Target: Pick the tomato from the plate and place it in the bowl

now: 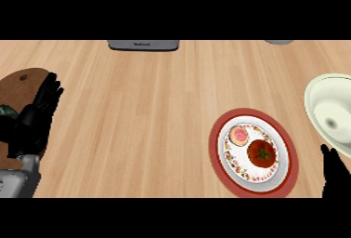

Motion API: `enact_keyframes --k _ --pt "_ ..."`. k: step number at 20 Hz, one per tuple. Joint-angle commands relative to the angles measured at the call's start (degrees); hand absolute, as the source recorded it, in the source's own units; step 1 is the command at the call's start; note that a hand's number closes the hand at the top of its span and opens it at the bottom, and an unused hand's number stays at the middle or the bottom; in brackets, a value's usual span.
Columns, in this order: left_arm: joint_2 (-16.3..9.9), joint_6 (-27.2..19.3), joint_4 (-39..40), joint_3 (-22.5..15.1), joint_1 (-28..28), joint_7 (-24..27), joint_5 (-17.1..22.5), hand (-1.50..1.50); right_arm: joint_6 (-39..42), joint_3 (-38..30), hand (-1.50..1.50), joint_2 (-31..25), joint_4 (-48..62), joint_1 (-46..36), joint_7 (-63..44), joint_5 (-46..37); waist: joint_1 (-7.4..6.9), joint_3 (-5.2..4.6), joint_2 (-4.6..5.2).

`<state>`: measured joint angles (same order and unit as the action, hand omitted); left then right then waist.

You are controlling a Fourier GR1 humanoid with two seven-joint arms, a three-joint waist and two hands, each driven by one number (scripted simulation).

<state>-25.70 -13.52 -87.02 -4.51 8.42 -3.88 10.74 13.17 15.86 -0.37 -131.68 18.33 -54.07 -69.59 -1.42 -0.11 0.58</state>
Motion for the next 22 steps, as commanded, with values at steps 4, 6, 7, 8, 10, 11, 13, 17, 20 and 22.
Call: enact_keyframes --k 4,6,7,8,10,11,13,17,20,22 --pt "0.7 0.3 2.0 0.8 3.4 -2.4 -0.6 0.00 11.1 -6.1 -1.50 0.4 12.5 -13.2 -8.1 10.3 0.79 0.10 -0.22" --pt "1.2 0.0 0.3 0.4 1.9 -2.4 -1.3 0.00 14.9 -6.3 -1.50 0.4 12.3 -15.1 -10.7 11.1 0.88 0.08 -0.44" --pt "0.8 1.0 4.7 2.2 2.9 0.3 -1.3 0.00 14.5 -4.3 -1.50 0.4 10.3 -13.2 -12.2 11.2 1.39 0.06 -0.45" --pt "-0.3 0.5 -4.9 1.3 -3.2 -2.8 -1.0 0.00 14.1 -7.1 -1.50 0.4 14.7 -16.4 -10.9 10.8 0.29 0.11 -0.62" --pt "0.8 1.4 0.1 3.0 -1.5 0.0 -0.9 0.00 13.4 -3.8 -1.50 0.4 13.7 -14.5 -11.1 7.3 1.16 0.08 -0.59" --pt "3.0 -0.5 -0.9 0.0 -0.6 -1.9 -3.1 0.00 13.8 -8.0 -1.50 -0.6 17.6 -19.4 -8.6 6.9 1.08 0.10 -0.53" --pt "2.5 0.1 1.1 2.0 1.9 -2.0 -2.7 0.00 8.3 -4.2 -1.50 -0.7 20.4 -18.2 -6.8 0.4 1.32 0.09 -0.51" --pt "0.2 4.7 -4.1 5.1 -4.0 -2.5 -0.5 0.00 7.4 -9.1 -1.50 -3.4 23.9 -18.8 -2.0 0.9 1.08 0.11 -0.62" --pt "4.9 2.5 1.0 3.7 0.6 -1.9 -4.5 0.00 5.4 -5.5 -1.50 0.3 24.7 -20.8 -5.6 0.0 1.43 0.11 -0.57" --pt "4.8 3.3 2.3 5.2 0.3 -0.5 -4.7 0.00 4.4 -3.8 -1.50 0.3 27.7 -20.3 -7.2 1.7 1.40 0.10 -0.56"
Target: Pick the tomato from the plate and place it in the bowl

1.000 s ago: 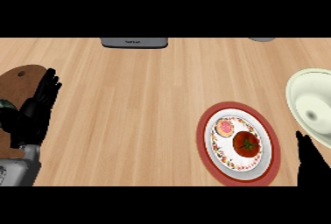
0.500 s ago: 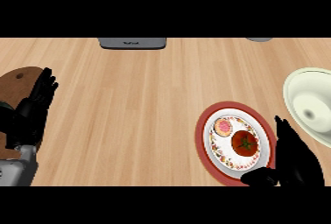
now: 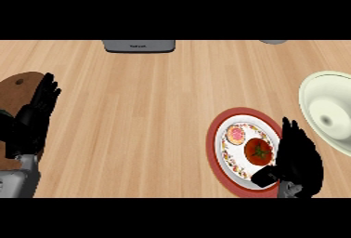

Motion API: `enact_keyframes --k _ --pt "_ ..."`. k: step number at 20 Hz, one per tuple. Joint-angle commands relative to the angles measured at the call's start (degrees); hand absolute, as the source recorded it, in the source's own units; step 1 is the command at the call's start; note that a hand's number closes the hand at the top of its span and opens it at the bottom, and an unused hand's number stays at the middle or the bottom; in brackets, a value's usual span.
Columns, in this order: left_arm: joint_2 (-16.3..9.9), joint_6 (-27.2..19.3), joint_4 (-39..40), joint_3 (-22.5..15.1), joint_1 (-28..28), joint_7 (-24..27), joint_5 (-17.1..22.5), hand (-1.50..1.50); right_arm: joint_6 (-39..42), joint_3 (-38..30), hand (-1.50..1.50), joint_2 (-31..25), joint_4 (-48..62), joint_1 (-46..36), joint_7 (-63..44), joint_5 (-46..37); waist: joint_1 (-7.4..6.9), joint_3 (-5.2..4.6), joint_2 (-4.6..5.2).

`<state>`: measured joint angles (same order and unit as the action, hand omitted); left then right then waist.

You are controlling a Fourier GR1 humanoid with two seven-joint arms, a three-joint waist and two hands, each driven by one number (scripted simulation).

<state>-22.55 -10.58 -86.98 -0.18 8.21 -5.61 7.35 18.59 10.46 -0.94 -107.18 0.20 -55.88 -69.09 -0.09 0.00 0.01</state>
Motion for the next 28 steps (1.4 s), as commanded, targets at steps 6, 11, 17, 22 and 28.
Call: enact_keyframes --k 6,11,17,22,28 --pt "0.1 3.9 -0.3 4.3 -0.8 -0.9 -0.5 0.00 -6.1 3.9 -1.50 0.9 7.3 -1.3 -6.7 2.9 -0.06 0.00 -0.02" --pt "2.6 4.3 0.9 3.8 0.7 -0.7 -3.8 0.00 -8.9 3.8 -1.50 0.9 7.1 3.2 -3.3 1.2 0.21 0.00 -0.03" --pt "6.2 3.3 1.7 3.0 0.2 1.3 -6.7 0.00 -12.4 -2.7 -1.50 0.5 17.9 -3.1 1.0 0.8 0.10 0.00 0.02" --pt "6.7 3.4 0.3 4.0 2.2 -2.1 -7.0 0.00 -11.4 -5.8 1.50 0.6 19.3 -3.4 4.9 7.1 0.10 0.01 0.02" --pt "6.5 5.4 -1.3 5.9 1.3 -2.9 -6.8 0.00 -14.6 -5.7 1.50 0.0 26.3 -10.2 8.2 6.2 -0.02 0.00 0.01"
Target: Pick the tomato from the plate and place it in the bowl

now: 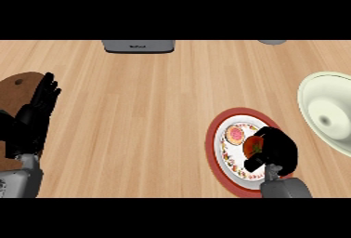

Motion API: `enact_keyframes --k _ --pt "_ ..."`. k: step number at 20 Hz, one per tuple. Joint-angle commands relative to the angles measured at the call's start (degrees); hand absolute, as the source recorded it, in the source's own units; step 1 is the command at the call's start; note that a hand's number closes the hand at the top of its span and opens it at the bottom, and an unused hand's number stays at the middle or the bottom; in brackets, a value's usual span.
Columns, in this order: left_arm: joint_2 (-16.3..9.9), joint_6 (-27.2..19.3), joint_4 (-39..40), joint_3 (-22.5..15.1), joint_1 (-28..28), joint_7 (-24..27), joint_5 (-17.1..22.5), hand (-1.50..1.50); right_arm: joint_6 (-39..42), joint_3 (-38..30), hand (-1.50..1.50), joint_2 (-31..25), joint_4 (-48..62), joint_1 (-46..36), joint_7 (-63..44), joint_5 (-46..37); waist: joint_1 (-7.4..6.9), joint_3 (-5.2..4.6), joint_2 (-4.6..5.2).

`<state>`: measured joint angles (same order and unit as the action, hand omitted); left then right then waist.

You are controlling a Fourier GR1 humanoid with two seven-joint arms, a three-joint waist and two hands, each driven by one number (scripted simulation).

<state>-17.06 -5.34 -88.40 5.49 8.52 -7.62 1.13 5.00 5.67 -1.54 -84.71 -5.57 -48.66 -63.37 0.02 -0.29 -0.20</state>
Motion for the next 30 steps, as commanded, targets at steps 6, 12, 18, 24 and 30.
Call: enact_keyframes --k 6,12,18,24,30 --pt "2.4 1.0 3.2 1.7 0.3 2.8 -1.5 0.00 -6.7 -2.5 1.50 -1.3 7.6 -3.3 5.1 -0.3 -0.04 0.29 0.22" --pt "1.4 0.8 0.2 1.3 -0.2 0.8 -1.5 0.00 0.9 10.6 1.50 -9.5 0.6 4.1 25.6 0.9 -0.27 0.38 -0.06" --pt "0.7 1.5 1.0 1.6 -0.2 0.6 -1.3 0.00 6.0 23.0 1.50 -22.7 -7.8 7.9 51.9 3.7 0.72 0.34 -0.49" --pt "-0.3 0.4 -1.5 3.3 -0.4 -2.2 -1.1 0.00 2.1 7.6 1.50 -39.0 -26.5 12.3 66.6 15.6 2.95 0.32 -0.71" --pt "-0.4 1.4 -1.5 4.5 -2.7 -0.8 0.3 0.00 1.9 -12.5 1.50 -38.6 -35.2 17.7 69.5 37.0 3.89 0.32 -0.63"
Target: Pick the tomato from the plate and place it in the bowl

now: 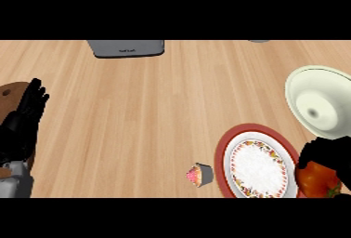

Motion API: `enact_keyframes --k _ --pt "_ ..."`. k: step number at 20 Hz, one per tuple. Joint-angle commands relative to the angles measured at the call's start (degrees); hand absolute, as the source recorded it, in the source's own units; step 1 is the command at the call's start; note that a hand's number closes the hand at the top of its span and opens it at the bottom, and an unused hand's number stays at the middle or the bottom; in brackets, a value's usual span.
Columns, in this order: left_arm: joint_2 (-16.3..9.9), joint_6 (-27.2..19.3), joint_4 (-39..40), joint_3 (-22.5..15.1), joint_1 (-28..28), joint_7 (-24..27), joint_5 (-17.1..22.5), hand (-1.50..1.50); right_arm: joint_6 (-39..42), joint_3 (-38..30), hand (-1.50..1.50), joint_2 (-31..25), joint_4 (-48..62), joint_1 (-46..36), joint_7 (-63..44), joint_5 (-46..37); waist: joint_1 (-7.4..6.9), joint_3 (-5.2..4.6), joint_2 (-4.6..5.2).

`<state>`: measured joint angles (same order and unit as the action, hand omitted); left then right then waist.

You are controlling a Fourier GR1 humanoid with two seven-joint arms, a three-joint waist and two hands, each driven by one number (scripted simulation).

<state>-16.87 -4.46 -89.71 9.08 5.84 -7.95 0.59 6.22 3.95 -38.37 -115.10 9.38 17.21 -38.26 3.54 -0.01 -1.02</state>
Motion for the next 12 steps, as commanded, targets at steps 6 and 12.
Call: enact_keyframes --k 6,12 --pt "1.6 -0.7 -1.4 -1.7 0.2 -0.3 -1.5 0.00 11.9 -31.4 1.50 -7.5 1.6 2.8 5.6 30.1 -1.84 0.02 0.72" --pt "1.7 0.7 1.7 -2.0 4.4 -0.5 -1.4 0.00 17.7 -29.4 1.50 -10.1 15.9 -9.3 3.1 31.7 -4.04 -0.01 1.21"
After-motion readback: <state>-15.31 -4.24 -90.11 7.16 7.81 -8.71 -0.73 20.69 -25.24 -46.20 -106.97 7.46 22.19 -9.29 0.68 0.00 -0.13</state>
